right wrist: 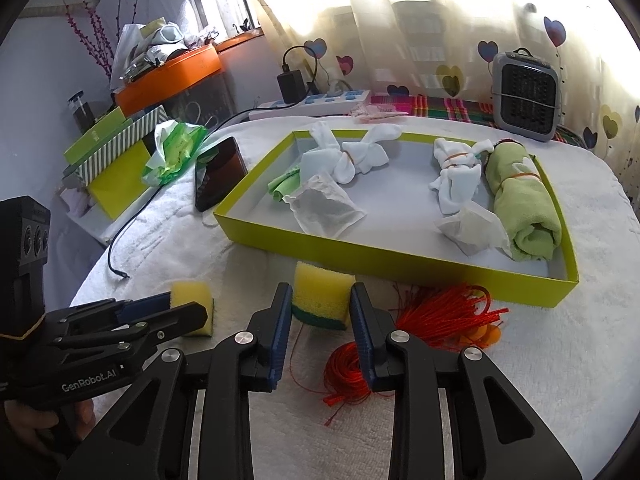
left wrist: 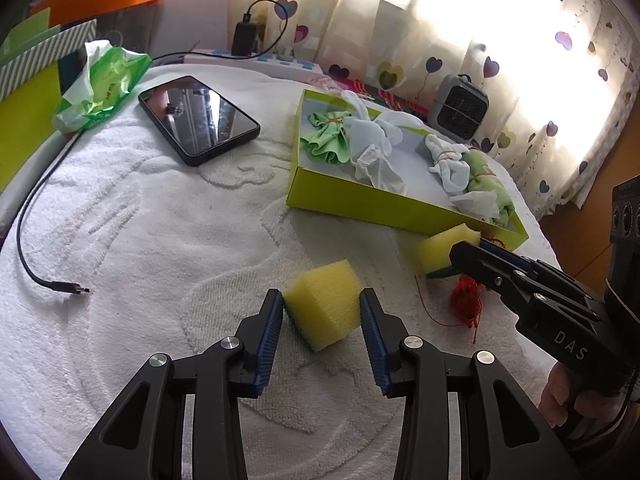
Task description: Organize soft objects
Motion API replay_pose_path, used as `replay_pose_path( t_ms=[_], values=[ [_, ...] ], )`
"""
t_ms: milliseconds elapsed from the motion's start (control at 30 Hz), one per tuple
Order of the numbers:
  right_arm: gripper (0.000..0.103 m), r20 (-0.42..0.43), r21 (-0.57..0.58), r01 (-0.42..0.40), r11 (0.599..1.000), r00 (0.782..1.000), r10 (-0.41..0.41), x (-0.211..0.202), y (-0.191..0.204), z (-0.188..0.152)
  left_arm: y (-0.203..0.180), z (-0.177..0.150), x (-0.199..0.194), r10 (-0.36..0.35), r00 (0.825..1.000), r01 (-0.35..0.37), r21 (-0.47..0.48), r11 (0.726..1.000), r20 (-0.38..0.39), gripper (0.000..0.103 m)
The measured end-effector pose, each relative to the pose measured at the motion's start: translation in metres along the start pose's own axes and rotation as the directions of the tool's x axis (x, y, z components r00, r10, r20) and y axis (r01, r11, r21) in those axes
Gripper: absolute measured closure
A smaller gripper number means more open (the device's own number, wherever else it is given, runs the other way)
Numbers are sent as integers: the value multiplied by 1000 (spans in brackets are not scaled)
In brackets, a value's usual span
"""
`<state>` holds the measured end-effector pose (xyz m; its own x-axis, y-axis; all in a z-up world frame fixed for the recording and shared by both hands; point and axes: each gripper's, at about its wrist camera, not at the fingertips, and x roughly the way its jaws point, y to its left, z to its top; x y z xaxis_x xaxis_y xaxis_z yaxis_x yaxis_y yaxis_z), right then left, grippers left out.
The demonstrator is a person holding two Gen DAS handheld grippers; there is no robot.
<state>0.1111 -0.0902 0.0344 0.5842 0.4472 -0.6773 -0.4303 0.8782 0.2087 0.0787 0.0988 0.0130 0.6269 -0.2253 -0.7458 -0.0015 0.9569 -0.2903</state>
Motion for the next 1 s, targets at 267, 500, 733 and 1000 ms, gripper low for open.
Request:
replay_pose_path(
  t_ms=[267, 500, 733, 1000],
  values=[
    [72, 17, 7, -9, 1000, 1000, 9, -6, -1, 2, -5, 3, -8, 0, 1000, 0, 14, 1000, 21, 65],
    [72, 43, 14, -6, 1000, 999, 5, -14, -3, 7, -11, 12, -19, -1, 999, 0, 32, 999, 54, 65],
    [72, 72, 19, -4, 1000, 997, 3, -23, -7, 15, -18, 22, -27, -13, 997, 9, 52, 999, 81, 65],
    [72, 94, 28, 6, 1000, 996, -8, -26, -16, 29, -22, 41, -24, -35, 995, 29, 66, 997, 94, 65]
  ],
)
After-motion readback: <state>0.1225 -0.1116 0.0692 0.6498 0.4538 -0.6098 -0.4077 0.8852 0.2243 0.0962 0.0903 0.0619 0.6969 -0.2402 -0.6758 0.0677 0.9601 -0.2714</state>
